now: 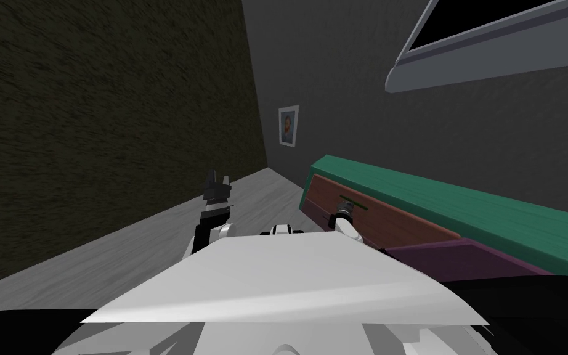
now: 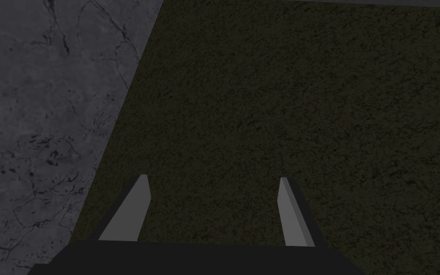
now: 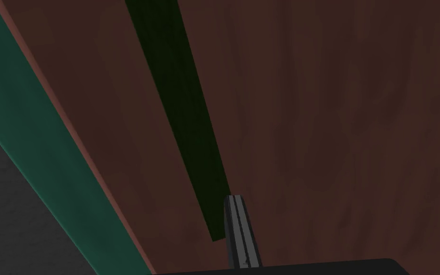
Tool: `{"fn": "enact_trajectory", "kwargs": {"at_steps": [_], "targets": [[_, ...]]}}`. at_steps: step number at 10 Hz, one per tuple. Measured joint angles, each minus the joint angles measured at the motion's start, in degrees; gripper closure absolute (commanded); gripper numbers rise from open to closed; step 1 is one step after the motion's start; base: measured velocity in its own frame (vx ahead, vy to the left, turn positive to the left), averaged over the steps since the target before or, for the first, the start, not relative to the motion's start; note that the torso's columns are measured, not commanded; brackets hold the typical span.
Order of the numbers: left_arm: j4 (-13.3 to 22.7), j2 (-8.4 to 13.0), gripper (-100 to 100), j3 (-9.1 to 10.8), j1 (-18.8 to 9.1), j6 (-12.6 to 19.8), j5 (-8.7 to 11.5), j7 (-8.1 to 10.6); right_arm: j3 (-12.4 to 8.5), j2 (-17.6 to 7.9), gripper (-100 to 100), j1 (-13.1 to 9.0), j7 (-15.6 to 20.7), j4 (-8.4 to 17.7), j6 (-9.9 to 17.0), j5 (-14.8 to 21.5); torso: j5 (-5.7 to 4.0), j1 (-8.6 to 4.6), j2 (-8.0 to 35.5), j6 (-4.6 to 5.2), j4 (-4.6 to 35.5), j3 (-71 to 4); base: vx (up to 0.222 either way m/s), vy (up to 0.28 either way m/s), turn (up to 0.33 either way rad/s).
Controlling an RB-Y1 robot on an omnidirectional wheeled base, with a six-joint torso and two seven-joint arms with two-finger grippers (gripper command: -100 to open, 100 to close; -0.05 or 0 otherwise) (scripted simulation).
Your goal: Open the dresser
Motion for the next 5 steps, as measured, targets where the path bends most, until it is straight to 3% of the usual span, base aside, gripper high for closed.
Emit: {"fn": "enact_trajectory", "kwargs": {"at_steps": [4, 5], "targets": [[0.0, 0.0, 0, -0.02, 0.0, 0.0, 0.0, 0.00, 0.0, 0.1, 100, 0.6, 1.5, -1.7, -0.5, -0.7, -0.01, -0.08, -0.2, -0.01, 0.0, -0.1, -0.107, 0.143, -0.030], [0.0, 0.0, 0, -0.01, 0.0, 0.0, 0.0, 0.00, 0.0, 0.1, -100, 0.6, 1.6, -1.7, -0.5, -0.8, -0.09, -0.42, -0.4, -0.01, -0.1, -0.2, 0.080, -0.013, 0.001]]}}
